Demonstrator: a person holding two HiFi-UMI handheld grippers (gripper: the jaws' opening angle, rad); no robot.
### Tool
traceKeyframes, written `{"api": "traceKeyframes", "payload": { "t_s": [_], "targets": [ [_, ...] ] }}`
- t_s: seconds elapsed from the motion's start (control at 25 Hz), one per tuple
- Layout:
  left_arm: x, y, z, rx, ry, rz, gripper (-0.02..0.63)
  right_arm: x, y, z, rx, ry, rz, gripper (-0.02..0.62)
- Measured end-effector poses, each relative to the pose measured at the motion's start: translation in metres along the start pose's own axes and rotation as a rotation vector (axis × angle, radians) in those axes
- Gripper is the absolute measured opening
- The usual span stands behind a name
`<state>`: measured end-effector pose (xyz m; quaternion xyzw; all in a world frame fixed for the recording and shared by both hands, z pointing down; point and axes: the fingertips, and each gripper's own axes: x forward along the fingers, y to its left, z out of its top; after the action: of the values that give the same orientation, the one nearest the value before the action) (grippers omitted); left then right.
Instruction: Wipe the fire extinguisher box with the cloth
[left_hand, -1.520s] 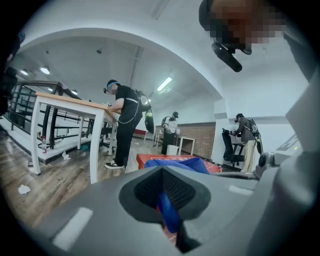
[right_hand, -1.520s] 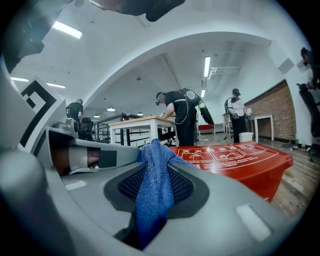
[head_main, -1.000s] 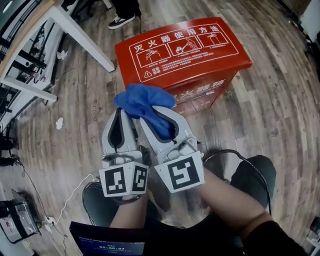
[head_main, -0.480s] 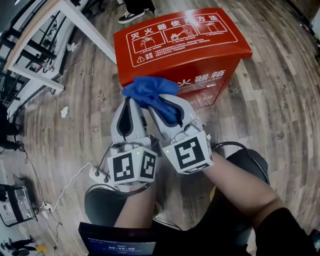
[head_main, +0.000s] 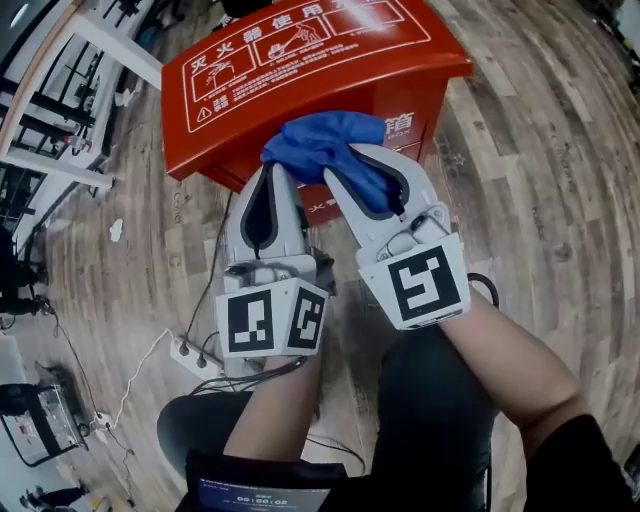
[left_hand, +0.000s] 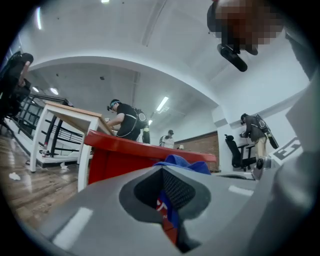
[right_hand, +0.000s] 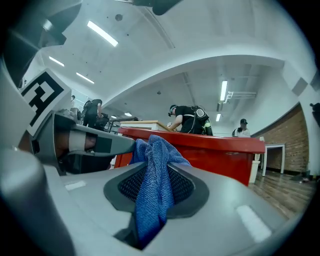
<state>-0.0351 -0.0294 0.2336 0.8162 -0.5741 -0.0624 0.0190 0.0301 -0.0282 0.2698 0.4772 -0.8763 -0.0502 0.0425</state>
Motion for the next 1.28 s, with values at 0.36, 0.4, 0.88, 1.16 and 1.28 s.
{"api": "traceKeyframes", "payload": {
  "t_s": [0.36, 0.4, 0.88, 1.16, 1.28],
  "targets": [
    [0.045, -0.099, -0.033, -0.011, 0.009, -0.24, 0.005, -0.051, -0.09, -0.037, 0.024, 0.03, -0.213, 0.118],
    [0.048, -0.106, -0.036, -0.017, 0.013, -0.256, 0.005, -0.055, -0.098, -0.04, 0.025, 0.033, -0.235, 0.118],
    [0.056, -0.094, -0.067, -0.025, 0.076, -0.223, 0.005, -0.059, -0.111, -0.064, 0.029, 0.073, -0.264, 0.118],
    [0.037, -0.039, -0.074, -0.02, 0.086, -0.075, 0.005, -0.025, -0.048, -0.067, 0.052, 0.079, -0.098, 0.118],
    [0.022, -0.007, -0.079, -0.015, 0.091, -0.014, 0.005, -0.005, -0.011, -0.071, 0.056, 0.082, -0.015, 0.118]
  ]
}}
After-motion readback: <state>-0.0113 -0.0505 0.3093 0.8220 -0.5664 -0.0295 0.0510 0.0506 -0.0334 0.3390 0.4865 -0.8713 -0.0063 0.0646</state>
